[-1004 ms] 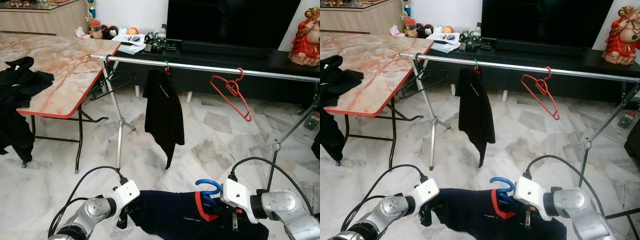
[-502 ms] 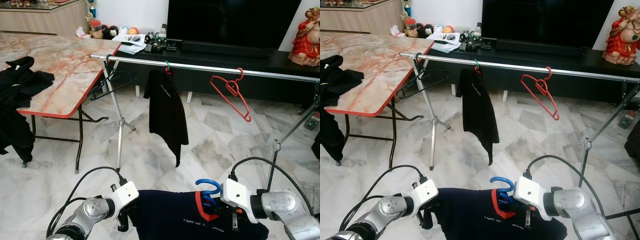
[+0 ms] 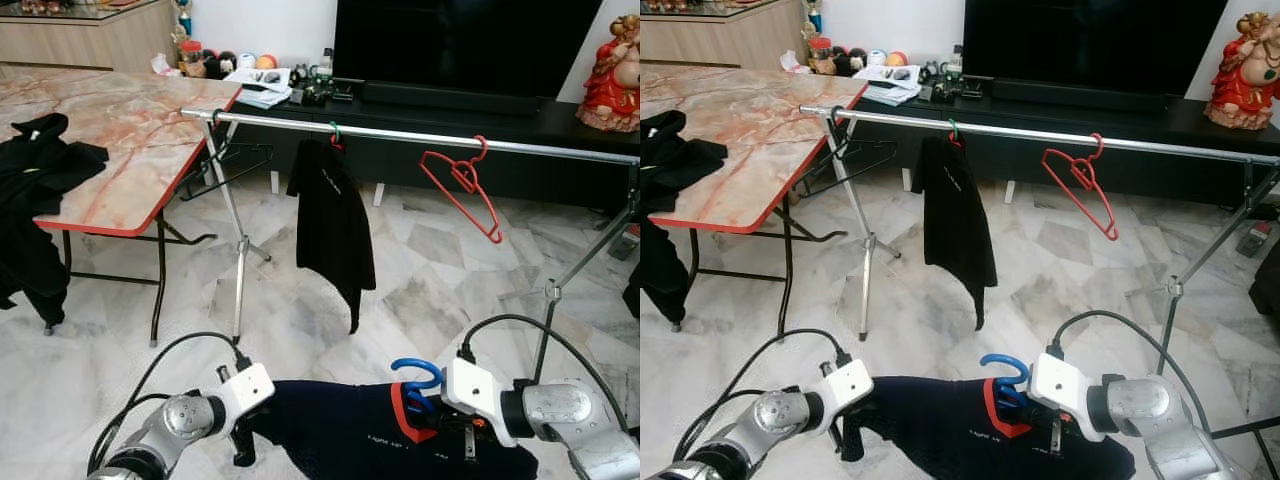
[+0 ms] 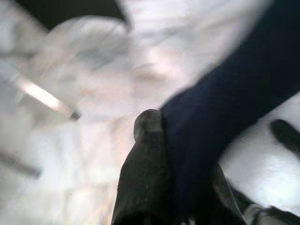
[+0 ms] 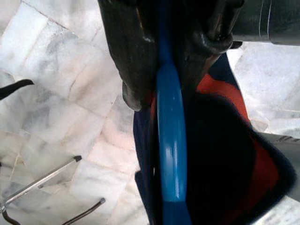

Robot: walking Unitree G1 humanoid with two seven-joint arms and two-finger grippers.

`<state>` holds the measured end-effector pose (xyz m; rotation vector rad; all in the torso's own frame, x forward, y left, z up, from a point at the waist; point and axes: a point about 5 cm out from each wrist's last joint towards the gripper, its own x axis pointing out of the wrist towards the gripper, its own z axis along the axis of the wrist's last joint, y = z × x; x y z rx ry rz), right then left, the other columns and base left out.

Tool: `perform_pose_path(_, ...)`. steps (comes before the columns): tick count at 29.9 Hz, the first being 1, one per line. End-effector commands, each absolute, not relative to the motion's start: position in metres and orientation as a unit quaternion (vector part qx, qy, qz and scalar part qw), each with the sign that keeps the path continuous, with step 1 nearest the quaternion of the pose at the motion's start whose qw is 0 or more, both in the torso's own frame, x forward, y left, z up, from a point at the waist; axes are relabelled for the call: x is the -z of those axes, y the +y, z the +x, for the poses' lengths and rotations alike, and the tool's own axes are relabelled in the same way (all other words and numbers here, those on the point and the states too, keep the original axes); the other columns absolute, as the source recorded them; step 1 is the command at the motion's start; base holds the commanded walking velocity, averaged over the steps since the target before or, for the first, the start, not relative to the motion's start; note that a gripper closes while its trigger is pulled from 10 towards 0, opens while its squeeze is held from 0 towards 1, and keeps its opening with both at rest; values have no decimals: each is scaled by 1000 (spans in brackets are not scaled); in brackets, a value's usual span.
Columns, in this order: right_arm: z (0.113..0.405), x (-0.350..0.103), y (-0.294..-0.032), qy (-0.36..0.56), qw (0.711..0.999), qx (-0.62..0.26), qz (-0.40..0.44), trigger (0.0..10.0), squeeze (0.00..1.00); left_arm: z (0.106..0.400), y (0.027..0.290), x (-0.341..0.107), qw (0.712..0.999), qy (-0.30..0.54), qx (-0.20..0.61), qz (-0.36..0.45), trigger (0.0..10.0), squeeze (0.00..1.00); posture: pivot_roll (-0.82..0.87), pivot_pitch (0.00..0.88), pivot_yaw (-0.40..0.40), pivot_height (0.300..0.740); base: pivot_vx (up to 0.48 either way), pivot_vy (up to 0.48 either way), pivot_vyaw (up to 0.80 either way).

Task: Hang hanger

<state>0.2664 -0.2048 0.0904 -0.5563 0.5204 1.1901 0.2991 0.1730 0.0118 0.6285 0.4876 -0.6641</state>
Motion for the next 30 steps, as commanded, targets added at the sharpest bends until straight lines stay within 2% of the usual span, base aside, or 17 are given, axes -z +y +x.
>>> perform_pose_path(1,267,-91,-212,248,756,-540,-275,10000,0,303,194,-12,883,257,239,312,0,0,-28,43,-42,740,0,0,0)
perform_pose_path(3,266,-91,-213,250,755,-540,-276,10000,0,304,200,-13,889,263,210,310,0,0,-28,42,-42,740,0,0,0)
perform_pose_path(4,266,-91,-215,250,757,-539,-273,10000,0,304,214,-13,902,279,148,295,0,0,-30,39,-41,740,0,0,0)
perform_pose_path(5,266,-91,-215,250,757,-539,-273,10000,0,304,214,-13,902,279,148,295,0,0,-30,39,-41,740,0,0,0)
perform_pose_path(6,266,-92,-216,251,758,-537,-273,10000,0,301,227,-12,910,298,99,269,0,0,-30,35,-40,740,0,0,0)
perform_pose_path(7,266,-92,-217,251,758,-537,-273,10000,0,300,229,-11,912,303,89,263,0,0,-30,34,-39,740,0,0,0)
perform_pose_path(11,266,-95,-221,252,761,-532,-273,10000,0,289,247,-3,899,341,37,274,0,0,-30,30,-37,740,0,0,0)
perform_pose_path(16,261,-101,-228,261,750,-543,-273,10000,0,271,263,9,879,388,-13,276,0,0,-33,26,-36,740,0,0,0)
perform_pose_path(19,253,-105,-240,283,733,-552,-278,10000,0,258,272,17,866,422,-43,266,0,0,-36,33,-39,740,0,0,0)
perform_pose_path(21,253,-106,-250,301,729,-538,-300,10000,0,254,273,20,861,431,-51,264,0,0,-39,34,-39,740,0,0,0)
perform_pose_path(24,260,-102,-271,325,722,-478,-380,10000,0,248,275,24,856,442,-59,261,0,0,-42,36,-40,740,0,0,0)
perform_pose_path(26,269,-107,-272,300,759,-452,-360,10000,0,245,273,27,852,455,-51,256,0,0,-34,41,-41,740,0,0,0)
perform_pose_path(30,280,-121,-269,246,801,-425,-344,10000,0,239,269,33,843,475,-32,252,0,0,-37,43,-38,740,0,0,0)
